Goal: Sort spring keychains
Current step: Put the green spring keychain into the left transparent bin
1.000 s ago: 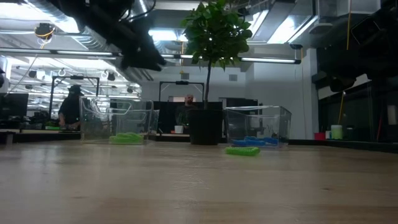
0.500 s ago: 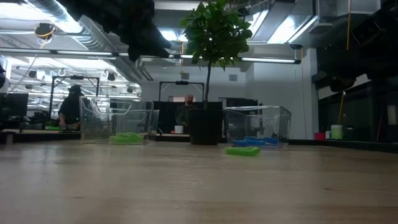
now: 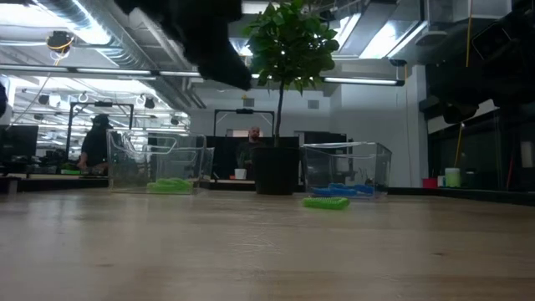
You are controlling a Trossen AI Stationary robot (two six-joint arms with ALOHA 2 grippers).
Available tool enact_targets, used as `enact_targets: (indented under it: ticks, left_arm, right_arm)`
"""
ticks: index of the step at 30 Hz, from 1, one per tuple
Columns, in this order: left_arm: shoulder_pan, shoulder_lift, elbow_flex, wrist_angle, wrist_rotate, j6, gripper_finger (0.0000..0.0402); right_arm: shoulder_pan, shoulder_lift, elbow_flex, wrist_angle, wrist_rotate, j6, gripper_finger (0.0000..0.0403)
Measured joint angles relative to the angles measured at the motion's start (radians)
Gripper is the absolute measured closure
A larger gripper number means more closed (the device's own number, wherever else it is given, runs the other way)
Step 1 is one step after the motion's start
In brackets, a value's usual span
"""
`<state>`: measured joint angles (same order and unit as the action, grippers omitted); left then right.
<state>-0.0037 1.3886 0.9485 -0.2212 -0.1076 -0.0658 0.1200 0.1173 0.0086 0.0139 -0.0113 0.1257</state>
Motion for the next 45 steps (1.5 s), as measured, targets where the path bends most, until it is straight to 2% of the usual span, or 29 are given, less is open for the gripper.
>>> enact_targets:
  ticks: [12, 19, 28, 35, 45]
  left_arm:
    - [-0.006, 0.307, 0.251, -0.051, -0.004, 0.144, 0.0224]
    - [-0.006, 0.447, 0.34, -0.049, -0.002, 0.166, 0.0224]
    - [-0.008, 0.594, 0.367, -0.029, 0.056, 0.169, 0.0226]
    - [-0.013, 0.688, 0.367, 0.006, 0.023, 0.166, 0.0225]
    - [-0.014, 0.71, 0.367, 0.077, 0.033, 0.158, 0.0228]
  right_arm:
    - [0.0, 0.0, 0.0, 0.001, 0.0, 0.0, 0.0249]
    - [0.0, 0.0, 0.0, 0.0, 0.0, 0.0, 0.0249]
    - [0.0, 0.0, 0.0, 0.0, 0.0, 0.0, 0.0249]
    - [0.0, 0.0, 0.0, 0.0, 0.0, 0.0, 0.0249]
    - [0.0, 0.0, 0.0, 0.0, 0.0, 0.0, 0.0249]
